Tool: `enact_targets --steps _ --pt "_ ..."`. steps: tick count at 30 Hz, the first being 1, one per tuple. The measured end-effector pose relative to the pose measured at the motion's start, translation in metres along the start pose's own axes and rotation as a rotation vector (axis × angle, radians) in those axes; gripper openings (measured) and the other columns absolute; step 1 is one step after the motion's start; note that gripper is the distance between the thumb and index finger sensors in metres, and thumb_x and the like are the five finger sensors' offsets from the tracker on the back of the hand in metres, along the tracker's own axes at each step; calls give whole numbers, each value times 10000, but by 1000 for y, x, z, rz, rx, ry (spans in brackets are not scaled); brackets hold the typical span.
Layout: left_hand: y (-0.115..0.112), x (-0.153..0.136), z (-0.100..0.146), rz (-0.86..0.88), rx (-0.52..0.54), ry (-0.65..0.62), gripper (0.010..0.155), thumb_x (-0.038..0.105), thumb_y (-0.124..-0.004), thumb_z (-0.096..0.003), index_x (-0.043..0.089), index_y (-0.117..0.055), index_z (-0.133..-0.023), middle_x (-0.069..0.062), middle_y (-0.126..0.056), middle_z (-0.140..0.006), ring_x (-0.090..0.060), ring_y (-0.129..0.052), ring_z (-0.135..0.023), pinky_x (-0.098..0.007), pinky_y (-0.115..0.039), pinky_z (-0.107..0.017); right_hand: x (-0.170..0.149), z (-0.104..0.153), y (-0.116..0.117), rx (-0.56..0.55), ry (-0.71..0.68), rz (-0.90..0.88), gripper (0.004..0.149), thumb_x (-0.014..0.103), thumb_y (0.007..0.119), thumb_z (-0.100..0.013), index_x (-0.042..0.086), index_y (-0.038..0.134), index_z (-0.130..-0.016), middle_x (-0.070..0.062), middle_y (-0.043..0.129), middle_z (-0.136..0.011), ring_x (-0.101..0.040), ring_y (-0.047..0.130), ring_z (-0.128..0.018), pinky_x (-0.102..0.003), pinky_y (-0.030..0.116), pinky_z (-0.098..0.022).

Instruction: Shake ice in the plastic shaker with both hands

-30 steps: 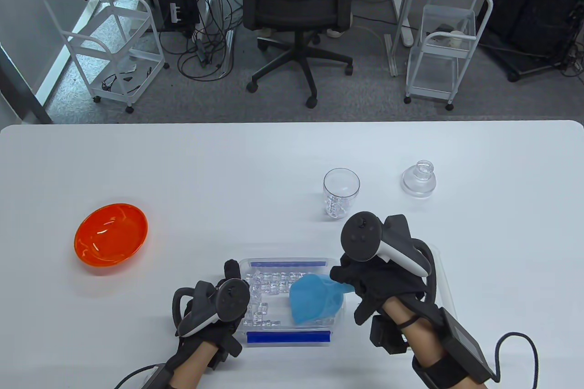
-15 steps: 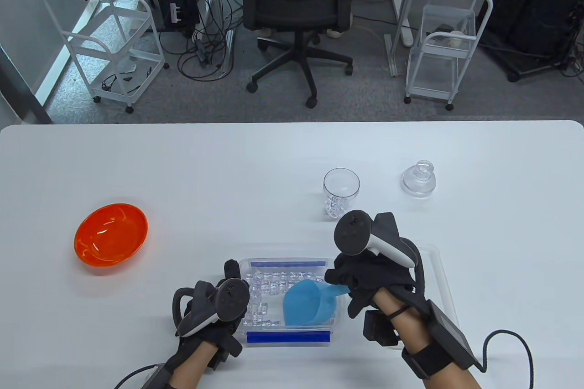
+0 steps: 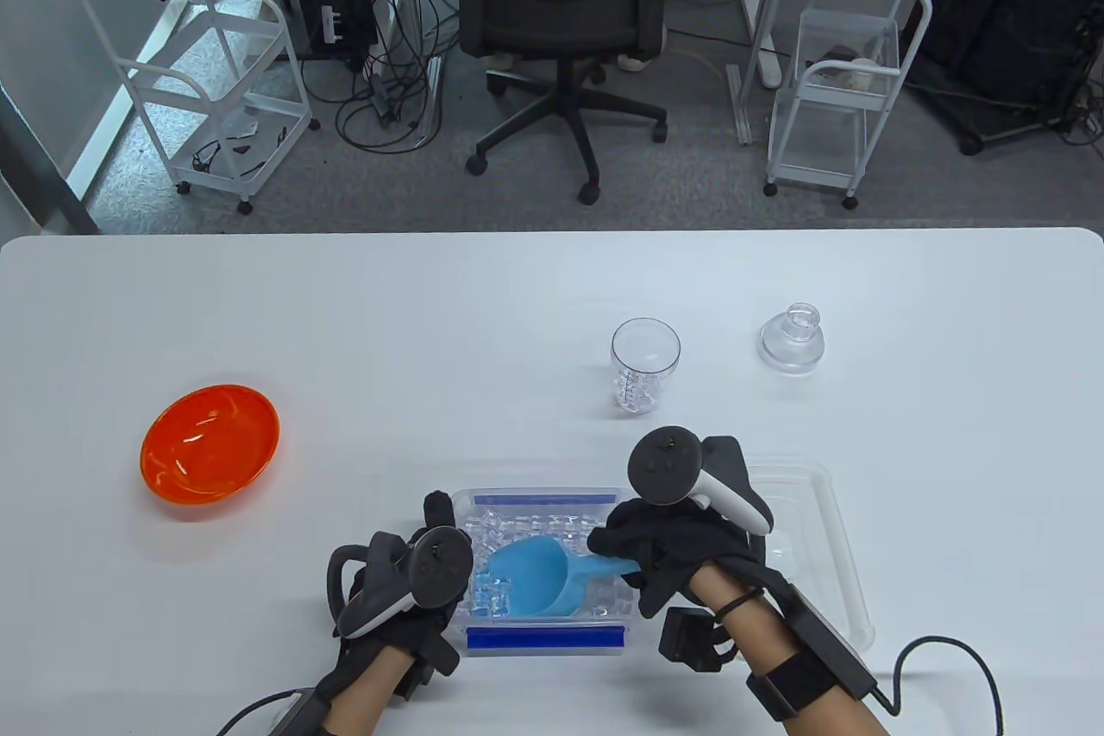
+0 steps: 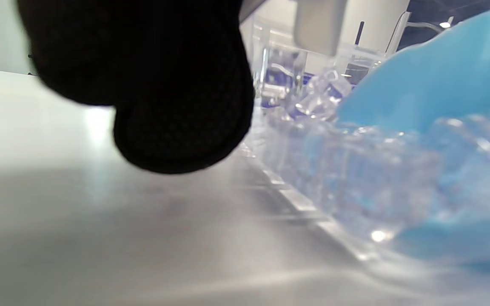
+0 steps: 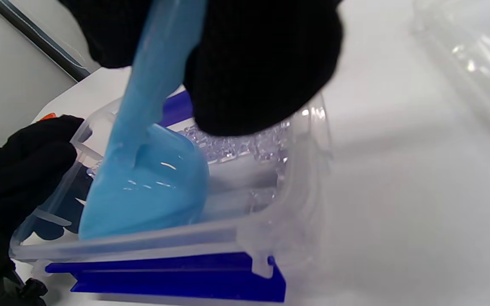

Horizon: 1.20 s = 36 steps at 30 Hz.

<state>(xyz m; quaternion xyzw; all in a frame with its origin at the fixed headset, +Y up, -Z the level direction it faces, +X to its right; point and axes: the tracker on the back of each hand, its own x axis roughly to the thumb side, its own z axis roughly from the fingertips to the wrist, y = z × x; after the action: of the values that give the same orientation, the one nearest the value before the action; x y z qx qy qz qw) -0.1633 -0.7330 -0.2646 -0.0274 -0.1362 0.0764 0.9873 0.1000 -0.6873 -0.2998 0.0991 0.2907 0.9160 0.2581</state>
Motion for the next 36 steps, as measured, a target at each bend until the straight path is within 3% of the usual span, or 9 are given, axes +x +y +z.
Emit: enact_targets --steps 9,16,26,36 --pt "0 0 0 8 -3 -1 609 297 -447 -610 -144 -359 -1021 -260 -884 -710 -244 -1037 -401 -303 -877 -257 -24 -4 9 12 -52 -179 497 409 728 -511 30 877 -796 -92 988 -434 -166 982 -118 -188 788 28" --pt "0 0 0 12 -4 -1 609 298 -445 -610 -142 -358 -1022 -258 -885 -711 -243 -1037 -403 -302 -878 -258 -39 2 -2 -1 -44 -236 499 405 746 -498 23 892 -785 -95 993 -423 -167 981 -107 -189 786 34" --pt "-1 -1 0 23 -5 0 610 300 -443 -610 -141 -354 -1023 -258 -882 -714 -244 -1036 -405 -303 -877 -260 -69 7 -13 38 -99 -470 491 401 753 -496 36 908 -787 -97 997 -416 -172 981 -105 -193 786 35" --pt "-1 -2 0 29 -6 1 610 301 -442 -611 -141 -354 -1022 -257 -882 -715 -244 -1036 -406 -302 -877 -261 -86 17 -24 -10 -88 -549 492 398 756 -495 29 908 -784 -99 997 -415 -173 981 -104 -194 787 36"
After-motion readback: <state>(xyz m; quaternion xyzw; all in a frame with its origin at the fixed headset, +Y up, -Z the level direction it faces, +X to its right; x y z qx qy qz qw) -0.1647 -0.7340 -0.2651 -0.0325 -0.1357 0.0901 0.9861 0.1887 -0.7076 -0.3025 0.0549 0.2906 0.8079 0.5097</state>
